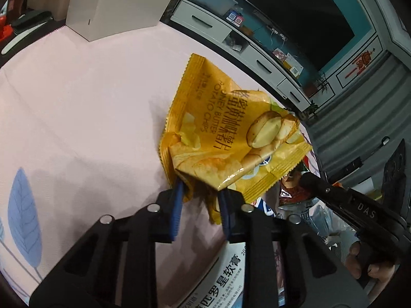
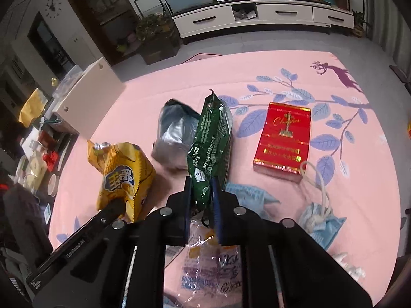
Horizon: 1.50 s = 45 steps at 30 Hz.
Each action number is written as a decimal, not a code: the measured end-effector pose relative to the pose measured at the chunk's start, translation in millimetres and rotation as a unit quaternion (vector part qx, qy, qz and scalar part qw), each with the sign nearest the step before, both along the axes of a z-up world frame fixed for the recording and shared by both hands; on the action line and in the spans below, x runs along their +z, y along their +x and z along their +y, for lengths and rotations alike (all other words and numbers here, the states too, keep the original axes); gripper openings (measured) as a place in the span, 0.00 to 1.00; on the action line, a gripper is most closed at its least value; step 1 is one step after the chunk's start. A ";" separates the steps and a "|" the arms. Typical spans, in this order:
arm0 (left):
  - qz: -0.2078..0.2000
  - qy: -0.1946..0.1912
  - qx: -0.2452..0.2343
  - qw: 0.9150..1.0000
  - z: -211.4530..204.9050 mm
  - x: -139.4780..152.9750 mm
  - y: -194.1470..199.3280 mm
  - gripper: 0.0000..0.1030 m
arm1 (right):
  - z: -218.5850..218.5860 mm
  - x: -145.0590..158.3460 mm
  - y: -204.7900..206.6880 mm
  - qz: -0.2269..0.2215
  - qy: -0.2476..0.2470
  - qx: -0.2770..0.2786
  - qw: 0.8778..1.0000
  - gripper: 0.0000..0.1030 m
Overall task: Collect trash
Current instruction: 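Lift and carry the yellow and green bags with both tools over the bin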
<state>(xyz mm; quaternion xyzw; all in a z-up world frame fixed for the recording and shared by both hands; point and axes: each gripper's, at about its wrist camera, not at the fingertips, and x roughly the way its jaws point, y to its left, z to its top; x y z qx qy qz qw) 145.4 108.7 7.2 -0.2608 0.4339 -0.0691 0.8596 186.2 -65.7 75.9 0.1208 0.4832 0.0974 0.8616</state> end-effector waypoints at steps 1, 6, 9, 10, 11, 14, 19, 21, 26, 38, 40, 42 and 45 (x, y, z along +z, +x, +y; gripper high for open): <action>-0.003 0.003 0.004 1.000 -0.3 2.1 -1.4 0.22 | -1.3 2.1 -2.4 -0.002 0.000 0.000 1.000 0.15; -0.026 -0.001 0.013 1.000 -2.1 27.5 -18.7 0.22 | -17.4 33.6 -36.8 -0.044 0.019 -0.001 0.999 0.15; -0.056 0.004 0.015 0.998 -6.1 50.6 -40.7 0.22 | -30.6 57.2 -66.0 -0.076 0.028 -0.005 0.997 0.15; -0.063 0.003 0.015 0.998 -6.5 55.9 -49.2 0.23 | -36.6 66.2 -80.2 -0.091 0.033 -0.006 0.995 0.15; -0.066 0.002 0.017 0.998 -7.5 62.0 -58.4 0.23 | -42.1 72.4 -91.3 -0.102 0.037 -0.009 0.994 0.15; -0.070 0.002 0.019 0.997 -10.2 75.5 -80.1 0.24 | -59.5 84.7 -123.6 -0.127 0.042 -0.027 0.991 0.15; -0.082 -0.050 -0.001 0.995 -17.0 90.7 -109.6 0.24 | -95.8 90.7 -172.3 -0.153 0.045 -0.069 0.985 0.15; -0.100 -0.070 -0.020 0.992 -27.8 101.4 -120.7 0.24 | -115.4 91.0 -192.2 -0.156 0.057 -0.090 0.982 0.15; -0.131 -0.076 -0.067 0.986 -64.7 123.9 -136.7 0.25 | -157.4 96.5 -234.4 -0.177 0.069 -0.143 0.971 0.15; -0.200 0.018 -0.220 0.955 -217.3 149.8 -204.2 0.25 | -243.2 116.5 -303.9 -0.237 0.024 -0.304 0.922 0.15; -0.199 0.021 -0.253 0.947 -249.5 147.8 -216.7 0.26 | -256.4 117.7 -315.6 -0.242 0.019 -0.327 0.913 0.15; -0.194 0.030 -0.281 0.940 -278.0 141.4 -225.8 0.26 | -272.2 119.5 -331.2 -0.250 0.009 -0.354 0.901 0.15; -0.185 0.054 -0.301 0.934 -311.2 131.1 -234.4 0.26 | -288.2 117.0 -347.1 -0.247 -0.006 -0.383 0.890 0.16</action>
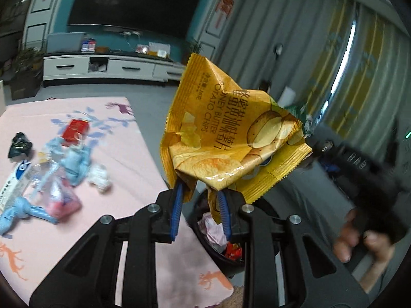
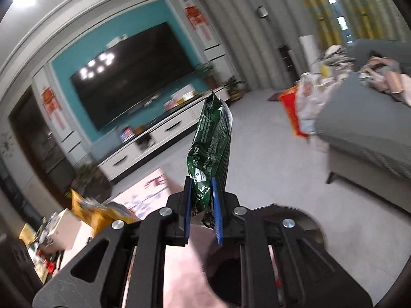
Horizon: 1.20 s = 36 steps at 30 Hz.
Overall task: Collect trash
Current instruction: 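Lift and carry the yellow and green bags with both tools over the bin, then open both tools over the bin to drop the two bags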
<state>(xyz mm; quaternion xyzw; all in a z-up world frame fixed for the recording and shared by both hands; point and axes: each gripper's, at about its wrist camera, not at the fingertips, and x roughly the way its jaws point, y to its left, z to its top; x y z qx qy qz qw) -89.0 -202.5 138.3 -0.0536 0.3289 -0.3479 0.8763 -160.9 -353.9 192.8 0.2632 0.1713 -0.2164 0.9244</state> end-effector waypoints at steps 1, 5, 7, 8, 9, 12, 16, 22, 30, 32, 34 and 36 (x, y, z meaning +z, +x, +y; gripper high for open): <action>0.002 0.009 -0.008 1.000 -10.5 -5.3 -2.3 0.26 | -5.2 -1.5 -3.8 0.004 -0.001 -0.012 1.000 0.16; 0.032 0.033 -0.040 0.998 -51.0 -26.7 -9.2 0.26 | -17.1 -14.5 -7.7 0.031 0.008 -0.036 0.999 0.17; 0.047 0.046 -0.054 0.996 -66.9 -38.3 -10.0 0.27 | -23.2 -21.7 -6.8 0.047 0.012 -0.032 0.998 0.17; 0.052 0.055 -0.061 0.995 -74.5 -42.5 -12.2 0.26 | -27.6 -27.5 -7.4 0.060 0.015 -0.029 0.998 0.17; 0.056 0.063 -0.066 0.994 -81.0 -47.4 -12.6 0.27 | -29.3 -30.7 -4.5 0.068 0.016 -0.031 0.997 0.17; 0.070 0.084 -0.084 0.991 -100.1 -60.3 -16.2 0.27 | -38.7 -42.1 -0.4 0.095 0.022 -0.041 0.994 0.17; 0.083 0.115 -0.092 0.986 -117.6 -79.2 -14.9 0.27 | -47.8 -54.1 2.5 0.122 0.035 -0.047 0.991 0.17; 0.098 0.148 -0.101 0.979 -131.3 -95.7 -10.8 0.29 | -53.4 -70.7 11.2 0.168 0.039 -0.048 0.984 0.17; 0.114 0.157 -0.106 0.975 -135.7 -98.6 -13.1 0.51 | -63.5 -72.8 7.7 0.162 0.054 -0.033 0.985 0.17; 0.103 0.151 -0.106 0.977 -129.9 -92.6 -16.1 0.65 | -62.3 -70.6 7.0 0.157 0.054 -0.026 0.986 0.17; 0.093 0.149 -0.105 0.979 -127.0 -87.9 -11.6 0.78 | -59.2 -68.5 8.5 0.159 0.048 -0.023 0.986 0.17; 0.082 0.142 -0.096 0.982 -116.1 -77.8 -9.7 0.87 | -56.2 -67.2 11.2 0.161 0.044 -0.016 0.986 0.17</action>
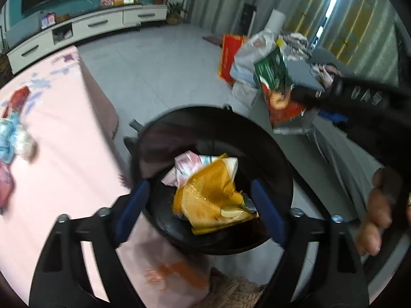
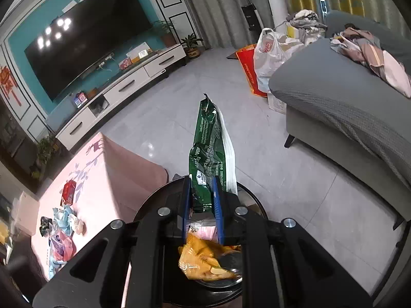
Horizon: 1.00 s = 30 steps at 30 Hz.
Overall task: Collect trash
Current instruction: 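Open both tools over the bin to drop the two bags, then lower the left tool onto the white ointment box and close on it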
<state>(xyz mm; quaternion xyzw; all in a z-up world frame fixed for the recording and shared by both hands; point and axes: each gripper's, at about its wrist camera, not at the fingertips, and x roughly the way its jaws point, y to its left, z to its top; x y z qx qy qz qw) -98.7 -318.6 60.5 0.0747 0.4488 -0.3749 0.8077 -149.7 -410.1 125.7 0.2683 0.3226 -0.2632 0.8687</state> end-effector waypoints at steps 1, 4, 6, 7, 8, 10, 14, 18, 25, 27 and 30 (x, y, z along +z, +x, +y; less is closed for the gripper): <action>-0.008 -0.003 0.011 1.000 10.1 6.1 3.1 0.91 | 2.2 0.4 1.8 0.002 -0.002 0.005 1.000 0.17; -0.022 -0.009 0.046 0.999 43.3 18.9 15.5 0.97 | 9.3 0.0 9.9 0.017 -0.012 0.019 1.000 0.17; -0.024 -0.007 0.074 0.997 68.1 24.7 27.3 0.97 | 14.1 -2.1 16.0 0.027 -0.016 0.030 0.999 0.17; -0.026 -0.006 0.093 0.995 86.1 28.1 39.1 0.97 | 16.4 -3.7 19.2 0.033 -0.016 0.035 0.999 0.17; -0.030 -0.003 0.111 0.993 103.3 30.0 48.2 0.97 | 19.0 -5.8 23.5 0.041 -0.018 0.041 0.998 0.17; -0.043 0.008 0.163 0.986 138.8 32.7 67.6 0.97 | 23.7 -9.7 30.6 0.059 -0.024 0.048 0.997 0.18; -0.049 0.003 0.262 0.964 217.3 32.9 95.7 0.97 | 34.6 -19.7 47.2 0.099 -0.036 0.056 0.993 0.35; -0.031 0.001 0.338 0.941 280.6 29.7 119.8 0.97 | 49.7 -16.3 55.2 0.100 -0.054 0.067 0.991 0.67; -0.027 -0.004 0.401 0.916 354.4 34.3 133.7 0.97 | 75.5 -10.3 69.3 0.107 -0.089 0.089 0.986 0.79; -0.027 -0.003 0.413 0.910 372.0 31.5 135.6 0.97 | 82.1 -8.9 72.7 0.104 -0.093 0.094 0.986 0.80; -0.018 -0.005 0.412 0.911 385.6 22.3 133.8 0.97 | 90.8 -5.3 75.5 0.091 -0.094 0.101 0.986 0.80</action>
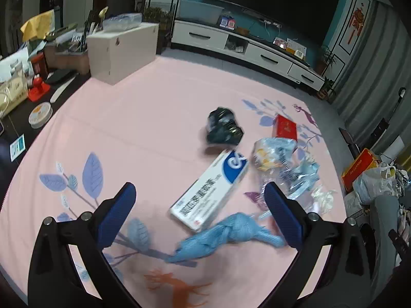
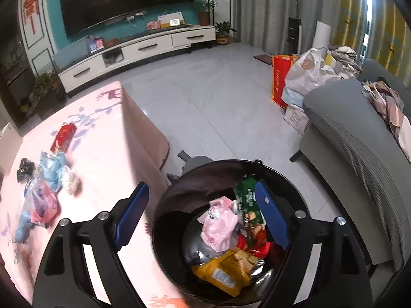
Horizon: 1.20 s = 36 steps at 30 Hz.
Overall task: Collect trash
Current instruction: 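Lower the left tool onto the white ointment box and close on it, then grasp the clear plastic bag with the right tool while the left lifts the box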
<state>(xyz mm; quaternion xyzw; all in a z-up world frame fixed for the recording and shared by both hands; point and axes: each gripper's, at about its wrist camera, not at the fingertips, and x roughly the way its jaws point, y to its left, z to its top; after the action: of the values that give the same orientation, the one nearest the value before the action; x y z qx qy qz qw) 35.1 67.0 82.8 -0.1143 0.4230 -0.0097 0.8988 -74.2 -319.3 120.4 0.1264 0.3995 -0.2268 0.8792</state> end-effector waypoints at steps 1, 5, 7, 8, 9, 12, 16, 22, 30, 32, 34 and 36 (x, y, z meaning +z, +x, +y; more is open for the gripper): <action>0.005 -0.004 0.001 1.000 4.0 -4.8 0.2 0.97 | 1.8 2.6 0.8 -0.007 0.003 0.000 1.000 0.81; 0.024 -0.004 -0.014 1.000 6.5 -23.2 3.5 0.97 | 5.5 13.5 -2.5 -0.066 0.044 -0.008 0.997 0.88; 0.034 -0.001 -0.022 0.999 5.1 -31.8 4.7 0.97 | 8.7 17.1 -1.5 -0.084 0.064 -0.004 0.994 0.88; 0.036 -0.001 -0.026 0.999 4.0 -35.9 5.8 0.97 | 10.0 17.4 -0.5 -0.087 0.068 -0.001 0.994 0.89; 0.037 -0.001 -0.029 0.999 2.9 -38.9 6.6 0.97 | 13.6 16.9 2.6 -0.085 0.070 0.003 0.994 0.90; 0.047 -0.003 -0.047 0.998 -3.4 -49.5 14.3 0.96 | 23.7 12.8 12.2 -0.071 0.063 0.019 0.995 0.90; 0.058 -0.013 -0.069 0.996 -10.9 -58.7 29.3 0.86 | 33.7 8.5 22.3 -0.059 0.065 0.040 0.995 0.90; 0.069 0.012 -0.067 0.995 -22.6 -66.9 37.7 0.67 | 49.0 3.6 28.7 -0.048 0.060 0.065 0.995 0.90; 0.071 -0.007 -0.047 0.996 -22.5 -63.2 28.4 0.45 | 85.3 -0.9 43.1 -0.046 0.074 0.134 0.987 0.90; 0.066 -0.029 -0.036 0.997 -16.7 -59.1 21.9 0.37 | 102.6 -2.6 51.7 -0.048 0.085 0.161 0.982 0.90; 0.061 -0.047 -0.026 0.997 -12.3 -53.3 14.0 0.36 | 125.0 -6.8 63.2 -0.043 0.090 0.191 0.977 0.90; 0.049 -0.059 -0.021 0.997 -10.5 -45.5 6.8 0.36 | 151.6 -12.1 76.3 -0.036 0.092 0.230 0.968 0.90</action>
<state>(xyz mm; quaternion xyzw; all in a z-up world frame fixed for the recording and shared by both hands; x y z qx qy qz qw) 41.9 56.5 37.3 -0.1583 0.4680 -0.0479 0.8681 2.1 -167.7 108.2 0.1194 0.4053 0.0235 0.9061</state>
